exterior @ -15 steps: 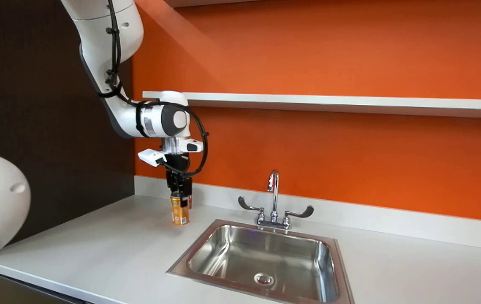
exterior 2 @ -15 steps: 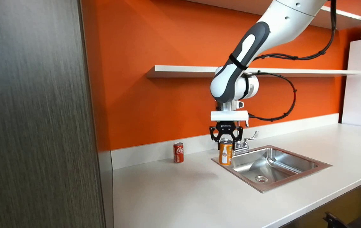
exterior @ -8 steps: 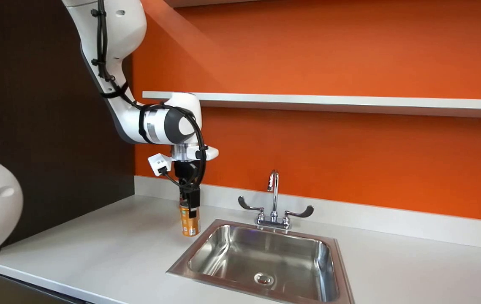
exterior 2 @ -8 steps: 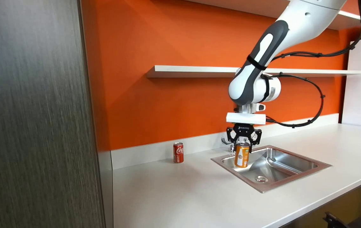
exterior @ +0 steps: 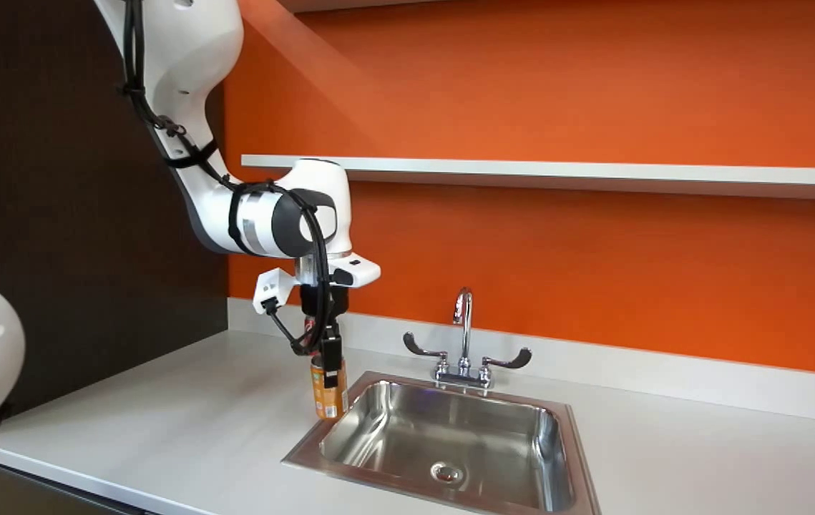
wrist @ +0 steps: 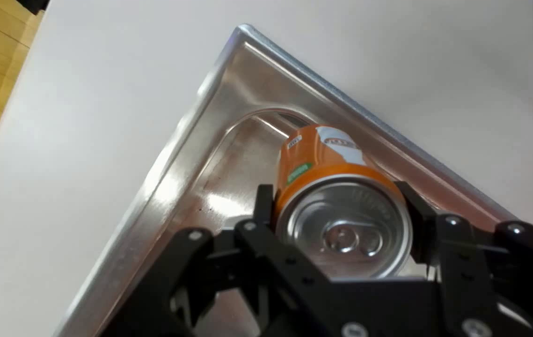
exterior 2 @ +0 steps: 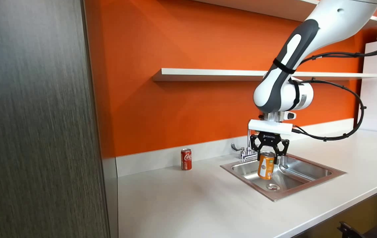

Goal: Move the orange can to the sink

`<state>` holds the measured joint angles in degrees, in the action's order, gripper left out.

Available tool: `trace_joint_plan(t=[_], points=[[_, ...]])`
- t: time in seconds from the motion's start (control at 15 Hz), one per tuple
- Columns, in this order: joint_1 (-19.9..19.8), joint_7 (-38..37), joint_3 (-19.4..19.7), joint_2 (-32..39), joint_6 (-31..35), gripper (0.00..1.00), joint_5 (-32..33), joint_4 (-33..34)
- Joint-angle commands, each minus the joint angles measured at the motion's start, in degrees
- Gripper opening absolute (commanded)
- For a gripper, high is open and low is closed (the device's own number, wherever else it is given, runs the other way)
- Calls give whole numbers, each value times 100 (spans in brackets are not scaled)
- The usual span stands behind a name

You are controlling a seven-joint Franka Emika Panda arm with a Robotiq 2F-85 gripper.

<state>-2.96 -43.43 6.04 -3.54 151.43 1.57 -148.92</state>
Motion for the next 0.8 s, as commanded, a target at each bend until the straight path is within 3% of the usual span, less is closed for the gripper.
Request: trace_joint_plan(t=[0.0, 0.07, 0.53, 0.6, 0.73], points=[[-215, -180, -74, -501, 122, 39, -5, -362], [-193, -13, -112, -95, 44, 64, -25, -109], [-257, -30, -133, -284, 58, 64, -38, -243], [-275, -171, -163, -251, 54, 39, 69, -196], [-298, -339, -189, -118, 63, 39, 191, -63]])
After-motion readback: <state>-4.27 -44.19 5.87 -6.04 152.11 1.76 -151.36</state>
